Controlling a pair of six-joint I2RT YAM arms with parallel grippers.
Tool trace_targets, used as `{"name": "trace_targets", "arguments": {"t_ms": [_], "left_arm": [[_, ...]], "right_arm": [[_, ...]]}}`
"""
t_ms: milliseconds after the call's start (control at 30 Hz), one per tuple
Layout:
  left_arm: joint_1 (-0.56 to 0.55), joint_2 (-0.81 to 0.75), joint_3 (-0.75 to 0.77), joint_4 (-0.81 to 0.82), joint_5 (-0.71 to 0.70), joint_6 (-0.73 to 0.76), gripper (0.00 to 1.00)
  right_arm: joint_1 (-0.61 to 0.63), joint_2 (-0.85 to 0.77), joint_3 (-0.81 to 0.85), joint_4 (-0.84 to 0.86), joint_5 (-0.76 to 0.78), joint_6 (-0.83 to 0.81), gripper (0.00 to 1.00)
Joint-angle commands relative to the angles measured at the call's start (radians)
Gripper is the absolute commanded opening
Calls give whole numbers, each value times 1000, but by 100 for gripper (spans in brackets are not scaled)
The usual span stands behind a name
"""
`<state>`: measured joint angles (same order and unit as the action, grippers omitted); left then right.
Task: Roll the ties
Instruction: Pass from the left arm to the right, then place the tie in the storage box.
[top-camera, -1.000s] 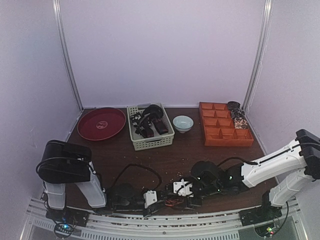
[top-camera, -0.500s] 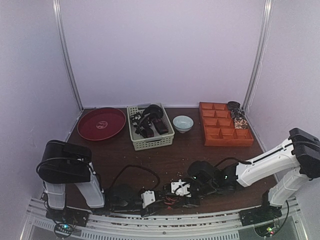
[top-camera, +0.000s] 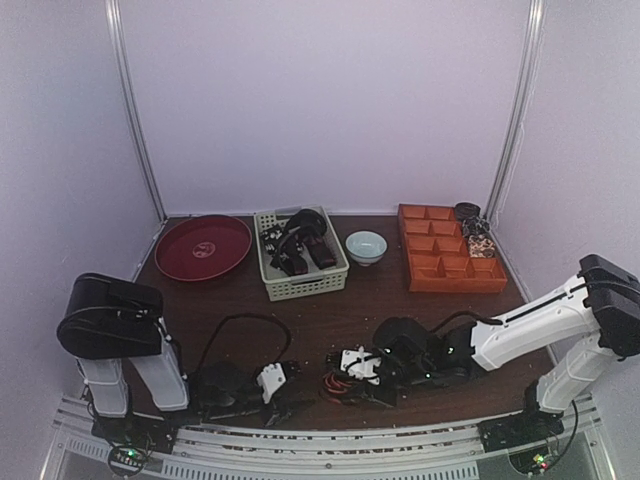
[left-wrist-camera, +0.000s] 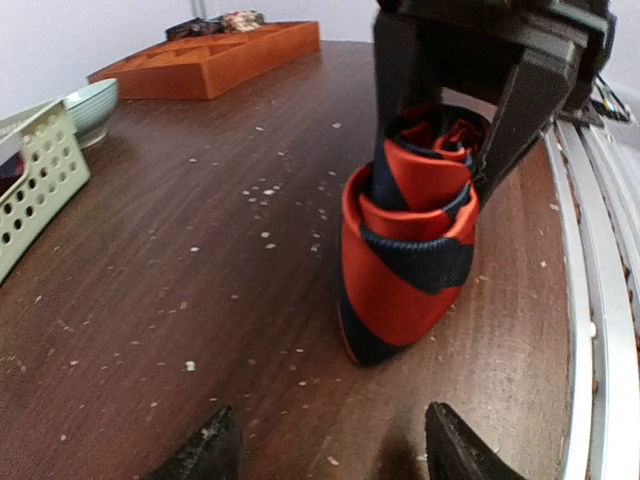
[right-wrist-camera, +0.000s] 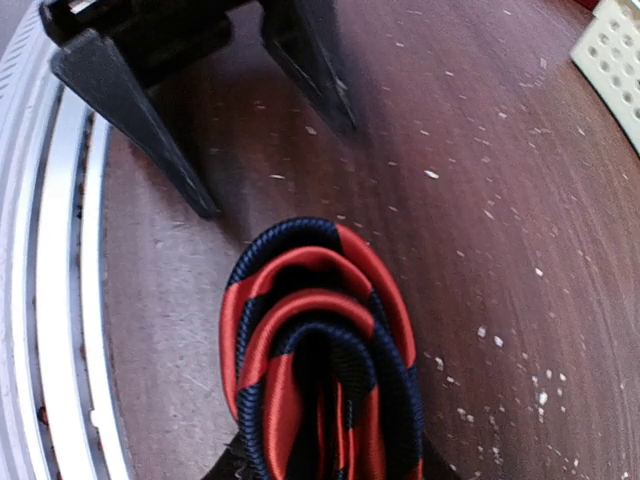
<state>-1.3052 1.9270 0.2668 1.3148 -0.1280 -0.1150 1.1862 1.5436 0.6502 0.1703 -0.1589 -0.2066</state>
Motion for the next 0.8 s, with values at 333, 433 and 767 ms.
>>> {"name": "trace_targets", "arguments": {"t_ms": [333, 433, 767], "left_arm": [[80, -406, 71, -440, -134, -251, 98], [91, -461, 126, -611, -144, -268, 98], [104, -592, 252, -968, -184, -282, 98]], "right_arm": [[-234, -221, 188, -316, 422, 357, 34], [-326, -220, 268, -400, 545, 376, 34], [-690, -43, 503, -539, 497, 327, 34]]}}
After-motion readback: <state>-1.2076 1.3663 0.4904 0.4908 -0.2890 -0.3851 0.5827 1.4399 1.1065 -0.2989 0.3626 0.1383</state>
